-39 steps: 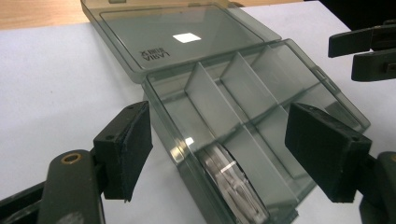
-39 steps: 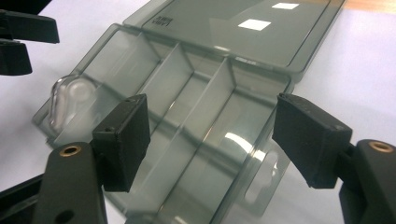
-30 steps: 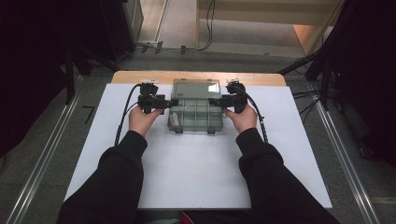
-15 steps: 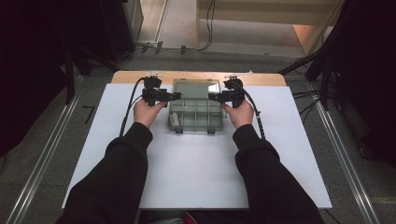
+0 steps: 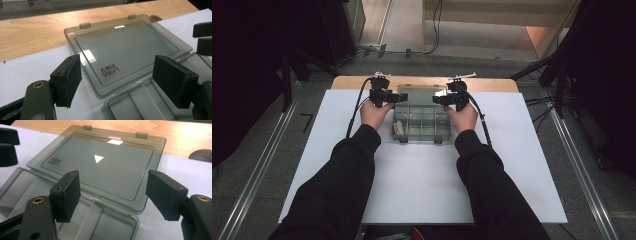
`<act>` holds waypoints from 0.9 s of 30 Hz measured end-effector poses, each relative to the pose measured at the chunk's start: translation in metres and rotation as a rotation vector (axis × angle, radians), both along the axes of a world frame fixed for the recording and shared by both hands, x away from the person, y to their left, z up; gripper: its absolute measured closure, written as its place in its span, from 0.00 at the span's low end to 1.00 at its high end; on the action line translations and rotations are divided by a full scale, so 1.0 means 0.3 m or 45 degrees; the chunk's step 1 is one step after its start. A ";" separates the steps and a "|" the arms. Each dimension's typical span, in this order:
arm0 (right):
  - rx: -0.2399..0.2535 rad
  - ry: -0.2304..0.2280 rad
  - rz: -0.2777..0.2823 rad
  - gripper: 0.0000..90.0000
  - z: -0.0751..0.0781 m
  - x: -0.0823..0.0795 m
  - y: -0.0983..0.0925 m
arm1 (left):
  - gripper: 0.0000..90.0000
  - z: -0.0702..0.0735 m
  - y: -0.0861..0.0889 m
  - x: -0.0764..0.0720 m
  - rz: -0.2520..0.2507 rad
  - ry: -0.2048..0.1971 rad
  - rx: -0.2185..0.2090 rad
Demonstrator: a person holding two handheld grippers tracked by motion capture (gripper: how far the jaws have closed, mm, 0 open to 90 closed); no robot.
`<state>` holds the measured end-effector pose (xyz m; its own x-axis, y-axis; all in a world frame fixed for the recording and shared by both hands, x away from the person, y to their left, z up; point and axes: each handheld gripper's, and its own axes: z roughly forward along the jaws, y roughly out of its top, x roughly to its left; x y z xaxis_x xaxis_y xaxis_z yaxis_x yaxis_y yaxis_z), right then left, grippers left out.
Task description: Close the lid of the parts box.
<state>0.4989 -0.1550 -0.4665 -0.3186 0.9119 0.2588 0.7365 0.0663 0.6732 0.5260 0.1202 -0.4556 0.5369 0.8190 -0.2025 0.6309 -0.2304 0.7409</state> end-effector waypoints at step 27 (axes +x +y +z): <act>-0.051 0.058 -0.060 0.29 -0.107 0.065 0.007 | 0.28 -0.095 -0.047 0.039 0.087 -0.013 0.041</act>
<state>0.5185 -0.1529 -0.4987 -0.2636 0.9356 0.2349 0.7693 0.0570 0.6363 0.5377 0.1061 -0.4842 0.4817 0.8596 -0.1703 0.6383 -0.2111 0.7402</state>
